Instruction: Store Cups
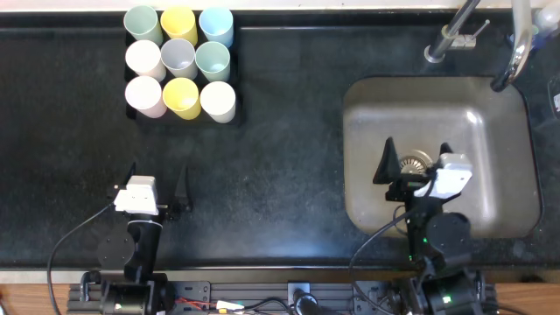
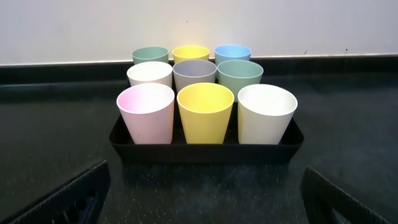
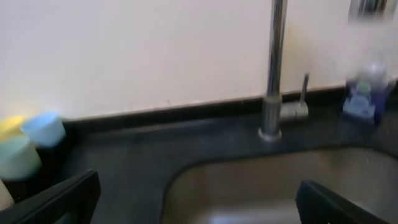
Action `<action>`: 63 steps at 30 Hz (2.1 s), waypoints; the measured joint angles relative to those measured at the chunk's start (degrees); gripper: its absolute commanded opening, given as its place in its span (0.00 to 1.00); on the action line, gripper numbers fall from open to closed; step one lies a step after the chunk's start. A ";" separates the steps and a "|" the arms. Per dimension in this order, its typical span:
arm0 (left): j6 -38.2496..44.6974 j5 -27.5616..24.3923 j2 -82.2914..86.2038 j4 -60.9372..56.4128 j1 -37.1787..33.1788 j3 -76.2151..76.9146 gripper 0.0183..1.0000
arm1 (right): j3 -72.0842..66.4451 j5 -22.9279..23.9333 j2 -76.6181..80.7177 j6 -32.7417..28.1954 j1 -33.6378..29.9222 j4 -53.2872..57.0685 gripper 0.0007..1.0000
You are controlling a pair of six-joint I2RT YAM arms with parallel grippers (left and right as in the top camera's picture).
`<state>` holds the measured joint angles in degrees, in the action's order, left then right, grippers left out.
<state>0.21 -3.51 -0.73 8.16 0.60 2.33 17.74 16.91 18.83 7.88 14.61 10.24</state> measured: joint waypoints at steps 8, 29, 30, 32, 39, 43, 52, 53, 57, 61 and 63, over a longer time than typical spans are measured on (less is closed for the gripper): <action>0.00 0.00 0.00 0.00 0.00 0.00 1.00 | -5.18 -0.17 -0.83 -0.02 -2.05 0.00 1.00; 0.00 0.00 0.00 0.00 0.00 0.00 1.00 | -16.68 0.00 -17.99 -0.02 -13.53 -7.17 1.00; 0.00 0.00 0.00 0.00 0.00 0.00 1.00 | -16.68 -0.02 -17.99 -0.02 -13.92 -7.19 1.00; 0.00 0.00 0.00 0.00 0.00 0.00 1.00 | -16.68 -0.02 -17.99 -0.04 -14.95 -7.17 1.00; 0.00 0.00 0.00 0.00 0.00 0.00 1.00 | -16.68 -0.02 -17.99 -0.07 -17.27 -7.17 1.00; 0.00 0.00 0.00 0.00 0.00 0.00 1.00 | -16.68 0.00 -17.99 -0.04 -17.25 -7.17 1.00; 0.00 0.00 0.00 0.00 0.00 0.00 1.00 | -16.68 0.00 -17.99 -0.02 -17.27 -7.17 1.00; 0.00 0.00 0.00 0.00 0.02 0.00 1.00 | -16.68 -0.02 -17.99 -0.02 -17.27 -7.17 1.00; 0.00 0.00 0.00 0.00 0.00 0.00 1.00 | -16.68 -0.02 -17.99 -0.04 -17.27 -7.17 1.00; 0.00 0.00 0.00 0.00 0.00 0.00 1.00 | -16.68 -0.02 -17.99 -0.04 -17.27 -7.17 1.00; 0.00 0.00 0.00 0.00 0.02 0.00 1.00 | -16.68 -0.37 -17.99 -0.15 -17.25 -7.17 1.00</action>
<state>0.21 -3.51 -0.73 8.16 0.62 2.33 1.06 16.53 0.84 7.73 -2.63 3.07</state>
